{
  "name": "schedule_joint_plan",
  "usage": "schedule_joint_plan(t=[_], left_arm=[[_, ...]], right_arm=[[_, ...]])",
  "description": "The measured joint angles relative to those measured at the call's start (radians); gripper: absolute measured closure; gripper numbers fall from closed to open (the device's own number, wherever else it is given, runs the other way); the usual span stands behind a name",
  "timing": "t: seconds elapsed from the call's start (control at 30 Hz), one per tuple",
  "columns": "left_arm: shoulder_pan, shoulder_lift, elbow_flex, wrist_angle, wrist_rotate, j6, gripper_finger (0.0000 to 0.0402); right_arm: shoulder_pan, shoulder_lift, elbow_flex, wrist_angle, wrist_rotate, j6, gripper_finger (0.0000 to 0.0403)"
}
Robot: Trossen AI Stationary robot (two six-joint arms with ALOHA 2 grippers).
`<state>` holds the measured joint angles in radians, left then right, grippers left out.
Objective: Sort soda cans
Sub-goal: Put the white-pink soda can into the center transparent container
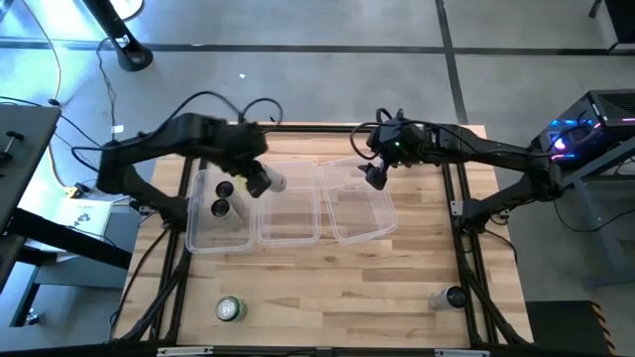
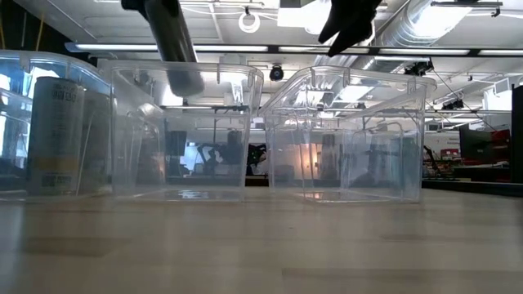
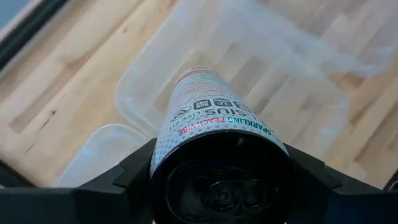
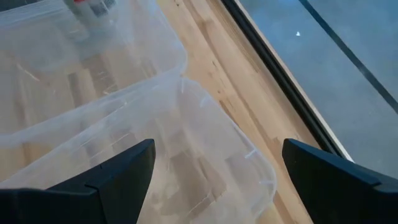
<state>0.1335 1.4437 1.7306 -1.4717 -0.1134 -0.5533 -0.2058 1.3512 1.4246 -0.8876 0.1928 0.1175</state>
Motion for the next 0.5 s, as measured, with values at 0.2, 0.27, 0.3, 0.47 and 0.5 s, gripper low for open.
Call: schedule_joint_plan(t=[0.2, 0.27, 0.3, 0.47, 0.5], left_arm=[[0.088, 0.103, 0.0, -0.009, 0.069, 0.137, 0.0166], [0.103, 0.134, 0.0, -0.018, 0.075, 0.173, 0.0166], [0.109, 0.151, 0.0, -0.024, 0.075, 0.193, 0.0166], [0.137, 0.224, 0.0, -0.04, 0.076, 0.266, 0.0166], [0.139, 0.237, 0.0, -0.038, 0.076, 0.282, 0.0166]], right_arm=[[0.009, -0.007, 0.0, -0.046, 0.001, 0.041, 0.0057], [0.018, -0.007, 0.0, -0.06, 0.001, 0.051, 0.0057], [0.023, -0.007, 0.0, -0.06, 0.001, 0.059, 0.0057], [0.042, -0.007, 0.0, -0.065, 0.001, 0.075, 0.0057], [0.046, -0.007, 0.0, -0.068, 0.001, 0.085, 0.0057]])
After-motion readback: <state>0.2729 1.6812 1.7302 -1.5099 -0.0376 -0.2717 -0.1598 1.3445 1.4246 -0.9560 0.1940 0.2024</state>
